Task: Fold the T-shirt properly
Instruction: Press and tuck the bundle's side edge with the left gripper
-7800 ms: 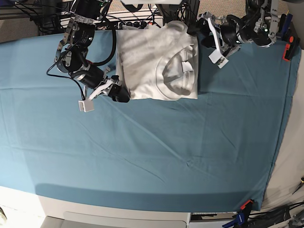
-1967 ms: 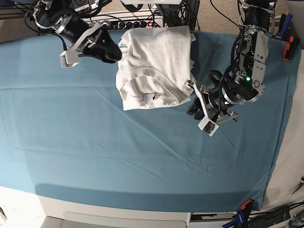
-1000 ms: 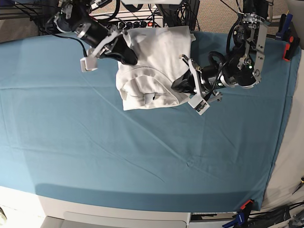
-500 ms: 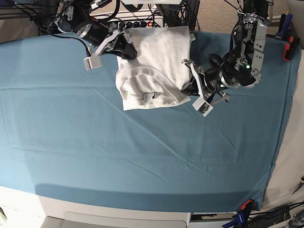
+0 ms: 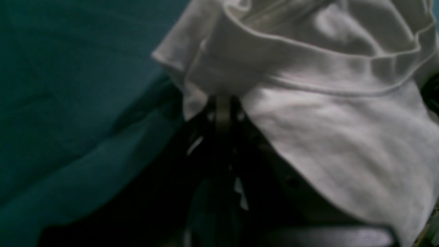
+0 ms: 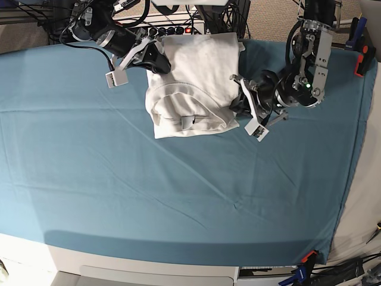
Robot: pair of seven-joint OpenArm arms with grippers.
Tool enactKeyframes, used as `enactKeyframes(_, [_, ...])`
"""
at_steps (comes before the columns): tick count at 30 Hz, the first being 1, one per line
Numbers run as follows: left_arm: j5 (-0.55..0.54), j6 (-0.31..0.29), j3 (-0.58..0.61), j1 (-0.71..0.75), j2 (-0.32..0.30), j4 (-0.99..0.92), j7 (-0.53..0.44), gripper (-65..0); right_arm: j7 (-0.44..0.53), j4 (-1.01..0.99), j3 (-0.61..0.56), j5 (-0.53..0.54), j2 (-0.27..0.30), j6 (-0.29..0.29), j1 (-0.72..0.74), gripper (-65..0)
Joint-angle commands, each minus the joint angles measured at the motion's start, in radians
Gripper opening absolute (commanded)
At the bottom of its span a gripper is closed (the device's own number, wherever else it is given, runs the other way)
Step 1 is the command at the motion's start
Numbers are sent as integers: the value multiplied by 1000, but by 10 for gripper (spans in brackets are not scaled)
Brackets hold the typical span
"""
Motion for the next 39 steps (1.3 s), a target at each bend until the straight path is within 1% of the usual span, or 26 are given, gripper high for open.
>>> enactKeyframes(1, [-2, -5, -3, -11, -3, 14, -17, -650, 2, 16, 0, 20, 1, 8, -3, -650])
enactKeyframes(5, [16, -5, -3, -11, -3, 14, -17, -650, 0, 16, 0, 20, 1, 8, -3, -650])
enactKeyframes(9, [10, -4, -3, -12, -3, 14, -23, -650, 0, 16, 0, 20, 1, 8, -3, -650])
enactKeyframes(11, [-32, -5, -3, -21, -3, 16, -21, -650, 0, 16, 0, 20, 1, 8, -3, -650])
enactKeyframes(13, [-106, -14, -3, -35, -2, 17, -19, -650, 0, 16, 0, 20, 0, 8, -3, -650])
enactKeyframes(15, [-147, -60, -3, -50, 10, 17, -12, -650, 0, 16, 0, 20, 0, 8, -3, -650])
enactKeyframes(18, [-174, -63, -3, -61, 40, 17, -12, -650, 1, 16, 0, 20, 0, 8, -3, -650])
enactKeyframes(22, [-178, -73, -2, -57, 82, 16, -4, -650, 1, 16, 0, 20, 0, 8, -3, -650])
enactKeyframes(25, [-155, -73, -2, -55, 91, 14, -5, -650, -1, 16, 0, 20, 1, 8, -3, -650])
enactKeyframes(27, [-105, -72, -2, -55, 91, 14, -6, -650, -11, 16, 0, 20, 1, 8, -3, -650])
enactKeyframes(28, [-74, -72, -2, -55, 91, 14, -7, -650, -15, 16, 1, 19, 1, -1, -5, -650])
enactKeyframes(29, [-46, -64, -2, -55, 91, 14, -8, -650, -15, 16, 0, 19, 1, -11, -7, -650])
enactKeyframes(32, [20, -35, -2, -55, 91, 13, -28, -650, -15, 16, 0, 17, 1, -14, -8, -650])
enactKeyframes(34, [35, -23, -2, -55, 91, 9, -37, -650, -15, 16, 0, 17, 1, -14, -8, -650])
enactKeyframes(39, [35, -24, -2, -55, 91, -34, -39, -650, -23, 16, 0, 17, 1, -14, -8, -650])
